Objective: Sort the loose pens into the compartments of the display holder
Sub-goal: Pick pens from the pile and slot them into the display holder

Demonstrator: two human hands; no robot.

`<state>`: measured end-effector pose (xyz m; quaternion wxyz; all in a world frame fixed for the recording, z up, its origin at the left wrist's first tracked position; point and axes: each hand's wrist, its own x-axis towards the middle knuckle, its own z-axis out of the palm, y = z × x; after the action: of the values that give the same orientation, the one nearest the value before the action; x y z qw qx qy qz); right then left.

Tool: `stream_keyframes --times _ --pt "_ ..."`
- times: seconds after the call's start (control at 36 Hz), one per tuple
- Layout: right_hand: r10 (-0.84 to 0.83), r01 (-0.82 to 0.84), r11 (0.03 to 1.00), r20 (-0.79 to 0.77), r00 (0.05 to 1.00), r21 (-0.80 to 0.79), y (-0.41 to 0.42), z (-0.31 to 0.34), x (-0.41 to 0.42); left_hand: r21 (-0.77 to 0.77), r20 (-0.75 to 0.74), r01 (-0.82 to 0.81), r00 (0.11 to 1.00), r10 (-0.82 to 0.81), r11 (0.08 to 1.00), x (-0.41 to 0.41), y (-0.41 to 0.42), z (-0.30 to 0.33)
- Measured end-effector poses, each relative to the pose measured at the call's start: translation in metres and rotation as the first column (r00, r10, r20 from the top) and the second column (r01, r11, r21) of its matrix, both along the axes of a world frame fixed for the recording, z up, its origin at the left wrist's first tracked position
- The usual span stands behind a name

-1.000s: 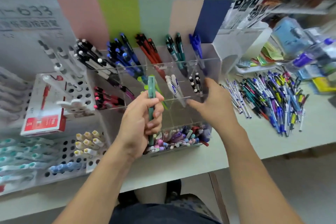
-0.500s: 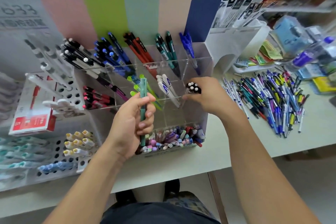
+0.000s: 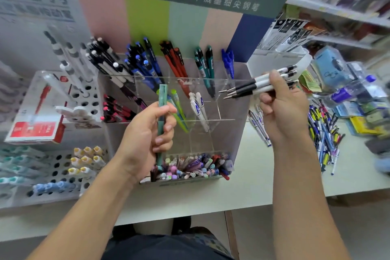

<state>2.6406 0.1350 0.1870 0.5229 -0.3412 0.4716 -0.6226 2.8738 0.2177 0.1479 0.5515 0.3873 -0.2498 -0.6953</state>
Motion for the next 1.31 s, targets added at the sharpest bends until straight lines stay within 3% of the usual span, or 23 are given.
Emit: stream_keyframes --times 0.06,0.14,0.22,0.31,0.36,0.42,0.5,0.67,0.78,0.89,0.97,1.08,1.19,1.31 --pt "0.030 -0.034 0.999 0.090 0.996 0.037 0.001 0.007 0.007 -0.006 -0.018 0.000 1.000 0.000 1.000 0.001 0.000 0.001" --pt "0.072 -0.078 0.996 0.105 0.992 0.047 0.005 0.009 0.019 -0.030 -0.010 -0.025 1.000 0.024 0.999 0.003 0.002 0.006" --pt "0.122 -0.124 0.992 0.096 0.988 0.016 0.015 0.021 0.044 -0.085 0.048 -0.161 0.985 0.165 0.983 0.021 0.007 0.013" --pt "0.187 -0.179 0.975 0.050 0.981 -0.130 0.034 0.042 0.092 -0.072 0.151 -0.331 0.929 0.338 0.941 0.051 0.008 0.024" --pt "0.212 -0.200 0.943 0.015 0.977 -0.266 0.039 0.052 0.129 -0.035 0.209 -0.355 0.912 0.354 0.934 0.068 0.006 0.030" --pt "0.200 -0.205 0.920 -0.048 0.979 -0.335 0.032 0.054 0.163 0.002 0.215 -0.344 0.917 0.335 0.939 0.080 0.003 0.033" --pt "0.128 -0.188 0.933 -0.206 0.970 -0.307 0.010 0.049 0.199 0.031 0.198 -0.336 0.925 0.324 0.941 0.088 0.001 0.035" --pt "0.086 -0.257 0.921 -0.490 0.868 -0.293 -0.010 0.042 0.224 0.006 0.145 -0.358 0.924 0.353 0.934 0.092 0.008 0.038" --pt "0.085 -0.287 0.920 -0.581 0.810 -0.266 -0.011 0.048 0.229 -0.005 0.152 -0.376 0.916 0.373 0.927 0.097 0.011 0.036" --pt "0.039 -0.261 0.932 -0.646 0.762 -0.251 -0.008 0.054 0.230 0.057 0.152 -0.278 0.952 0.267 0.959 0.102 0.007 0.037" --pt "0.036 -0.291 0.934 -0.758 0.651 -0.206 -0.011 0.051 0.231 0.083 -0.053 -0.142 0.988 0.147 0.986 0.098 0.006 0.043" --pt "-0.042 -0.350 0.908 -0.882 0.469 -0.229 -0.015 0.040 0.236 0.085 -0.178 -0.209 0.959 0.222 0.974 0.090 0.001 0.043" --pt "-0.059 -0.417 0.890 -0.952 0.300 -0.186 -0.021 0.039 0.240 0.072 -0.127 -0.290 0.946 0.297 0.954 0.083 0.005 0.040" --pt "-0.053 -0.478 0.877 -0.999 -0.007 -0.043 -0.020 0.041 0.250 0.047 -0.056 -0.374 0.925 0.376 0.926 0.086 0.009 0.041"
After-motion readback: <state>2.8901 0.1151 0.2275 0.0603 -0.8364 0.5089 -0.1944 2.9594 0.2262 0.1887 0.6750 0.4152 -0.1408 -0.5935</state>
